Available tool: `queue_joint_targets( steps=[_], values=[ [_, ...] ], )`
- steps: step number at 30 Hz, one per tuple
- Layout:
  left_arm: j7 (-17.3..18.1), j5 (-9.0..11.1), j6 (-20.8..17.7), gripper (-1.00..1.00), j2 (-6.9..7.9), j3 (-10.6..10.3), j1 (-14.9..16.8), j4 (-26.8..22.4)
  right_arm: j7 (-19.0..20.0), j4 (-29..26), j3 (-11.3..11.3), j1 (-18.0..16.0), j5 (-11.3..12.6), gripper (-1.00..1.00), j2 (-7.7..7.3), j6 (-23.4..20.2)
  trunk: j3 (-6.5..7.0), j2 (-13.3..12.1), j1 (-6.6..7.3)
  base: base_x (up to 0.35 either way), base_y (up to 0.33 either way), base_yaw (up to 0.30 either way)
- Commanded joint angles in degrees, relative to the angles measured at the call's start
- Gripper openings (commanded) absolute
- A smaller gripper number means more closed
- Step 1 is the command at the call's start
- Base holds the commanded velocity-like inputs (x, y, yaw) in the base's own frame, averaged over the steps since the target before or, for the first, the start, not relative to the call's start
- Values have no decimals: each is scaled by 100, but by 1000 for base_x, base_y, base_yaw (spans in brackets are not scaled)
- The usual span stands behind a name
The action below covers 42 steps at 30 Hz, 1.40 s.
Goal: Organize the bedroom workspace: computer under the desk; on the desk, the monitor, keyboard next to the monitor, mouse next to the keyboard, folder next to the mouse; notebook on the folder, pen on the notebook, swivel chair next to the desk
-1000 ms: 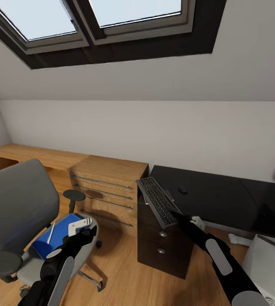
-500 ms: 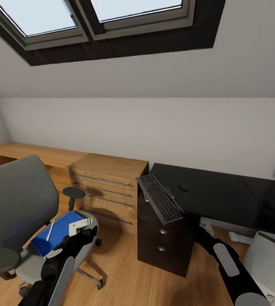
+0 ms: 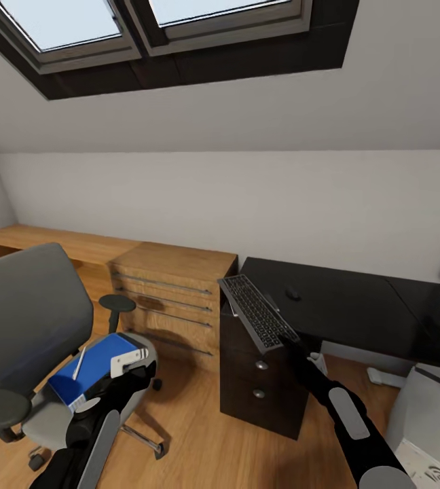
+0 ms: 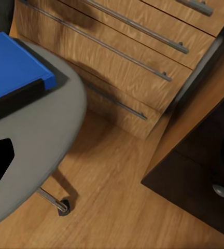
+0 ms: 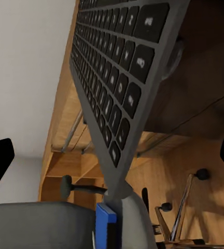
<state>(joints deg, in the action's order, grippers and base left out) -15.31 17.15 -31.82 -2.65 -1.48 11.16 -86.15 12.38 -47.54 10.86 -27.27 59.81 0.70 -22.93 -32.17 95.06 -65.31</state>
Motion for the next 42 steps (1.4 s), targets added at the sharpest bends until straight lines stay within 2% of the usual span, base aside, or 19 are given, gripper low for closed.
queue_joint_targets(
  steps=[1,19,27,42],
  values=[
    [-52,60,-18,100,1,-5,3,-7,10,-1,30,-5,34,100,7,-49,-25,45,-22,0,0,0],
    [-49,60,-18,100,1,-10,7,-7,-33,8,30,-6,66,100,9,-54,-348,767,-418,0,0,0],
    [-15,61,-7,100,11,-6,3,19,-34,3,30,-6,66,100,9,-54,-348,767,-418,1,0,0],
    [-16,52,14,100,25,-2,5,97,-34,-1,30,-6,66,100,6,-54,-348,767,-418,147,26,0]
  ],
)
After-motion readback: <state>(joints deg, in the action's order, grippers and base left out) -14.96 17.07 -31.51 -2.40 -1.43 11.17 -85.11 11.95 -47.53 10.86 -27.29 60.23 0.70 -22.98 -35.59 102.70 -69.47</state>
